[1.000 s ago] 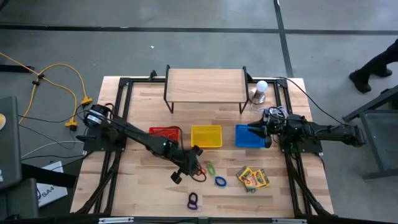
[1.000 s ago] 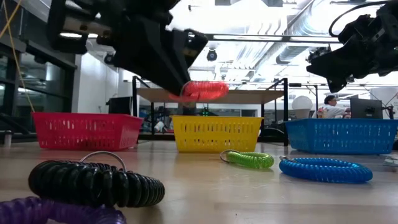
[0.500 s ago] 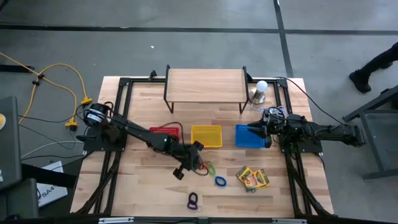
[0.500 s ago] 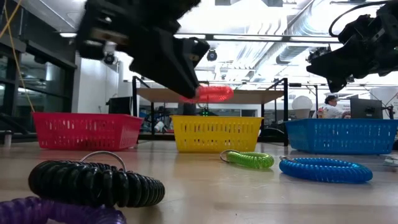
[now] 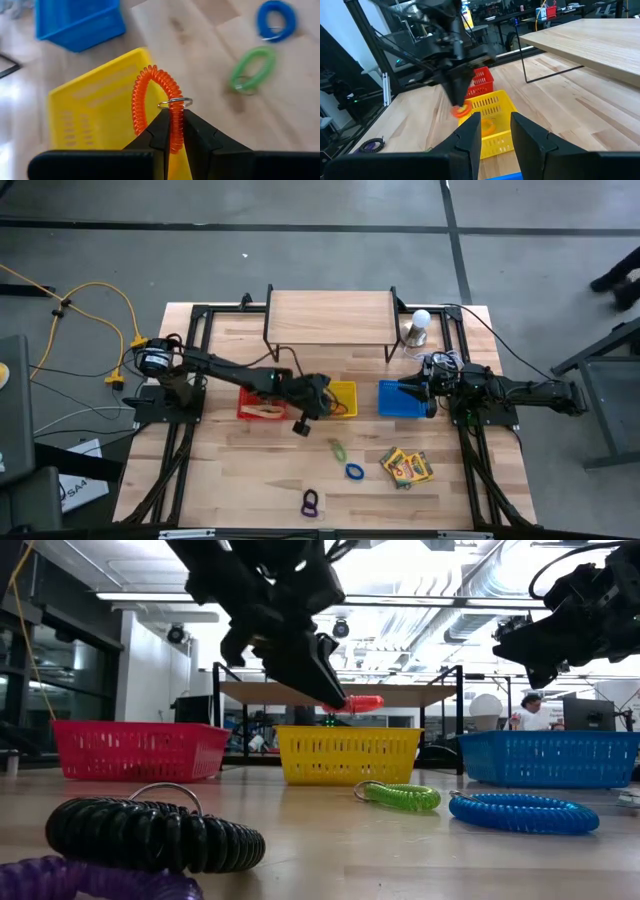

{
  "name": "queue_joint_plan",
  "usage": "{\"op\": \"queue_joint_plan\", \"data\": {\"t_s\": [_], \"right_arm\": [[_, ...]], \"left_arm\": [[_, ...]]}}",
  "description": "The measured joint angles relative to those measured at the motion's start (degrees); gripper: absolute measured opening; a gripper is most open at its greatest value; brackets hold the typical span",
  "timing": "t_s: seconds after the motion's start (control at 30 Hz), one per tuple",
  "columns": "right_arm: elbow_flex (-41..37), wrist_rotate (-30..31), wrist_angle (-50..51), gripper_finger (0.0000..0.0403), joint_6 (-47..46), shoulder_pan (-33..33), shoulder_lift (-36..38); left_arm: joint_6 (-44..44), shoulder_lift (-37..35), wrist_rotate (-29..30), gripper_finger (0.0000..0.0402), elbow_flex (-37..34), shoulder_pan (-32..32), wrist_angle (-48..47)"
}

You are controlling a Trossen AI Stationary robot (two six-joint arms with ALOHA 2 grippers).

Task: Pick & Place Office Desk Supplies
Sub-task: Put the orange spring keychain into the yellow bin

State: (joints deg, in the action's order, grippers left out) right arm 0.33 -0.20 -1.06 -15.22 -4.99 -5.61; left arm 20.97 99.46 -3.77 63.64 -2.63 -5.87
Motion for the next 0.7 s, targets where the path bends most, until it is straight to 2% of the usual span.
{"op": "queue_joint_plan", "data": {"t_s": [0.2, 0.7], "right_arm": [[0.0, 0.0, 0.0, 0.0094, 0.0, 0.0, 0.0], [0.0, 0.0, 0.0, 0.0094, 0.0, 0.0, 0.0]], "left_arm": [[0.0, 0.0, 0.0, 0.0034, 0.0, 2.6, 0.0], [0.2, 0.2, -0.1, 0.0034, 0.1, 2.6, -0.5]]}}
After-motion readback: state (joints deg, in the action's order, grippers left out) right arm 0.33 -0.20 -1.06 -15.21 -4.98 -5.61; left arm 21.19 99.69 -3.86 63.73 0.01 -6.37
